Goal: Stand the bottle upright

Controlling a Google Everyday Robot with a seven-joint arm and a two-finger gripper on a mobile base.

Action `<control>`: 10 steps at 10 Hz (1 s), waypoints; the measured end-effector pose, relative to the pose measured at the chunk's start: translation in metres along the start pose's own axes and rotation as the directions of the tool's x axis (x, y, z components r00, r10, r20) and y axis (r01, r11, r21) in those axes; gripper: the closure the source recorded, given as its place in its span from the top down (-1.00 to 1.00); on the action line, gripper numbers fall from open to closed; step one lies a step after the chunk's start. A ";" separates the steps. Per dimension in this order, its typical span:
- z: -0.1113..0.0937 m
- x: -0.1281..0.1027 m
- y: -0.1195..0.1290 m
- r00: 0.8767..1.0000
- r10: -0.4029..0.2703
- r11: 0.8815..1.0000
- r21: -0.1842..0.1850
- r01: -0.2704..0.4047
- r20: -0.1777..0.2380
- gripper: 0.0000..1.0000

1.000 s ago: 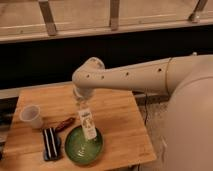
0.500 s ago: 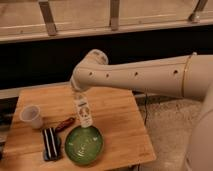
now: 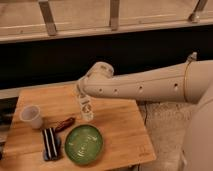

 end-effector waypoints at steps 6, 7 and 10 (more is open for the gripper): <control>0.036 -0.031 -0.001 0.983 -0.046 0.995 -0.076 0.061 0.178 -1.00; 0.040 -0.036 -0.003 0.979 -0.044 0.994 -0.090 0.063 0.201 -1.00; 0.054 -0.050 -0.015 0.960 -0.046 0.986 -0.143 0.089 0.276 -1.00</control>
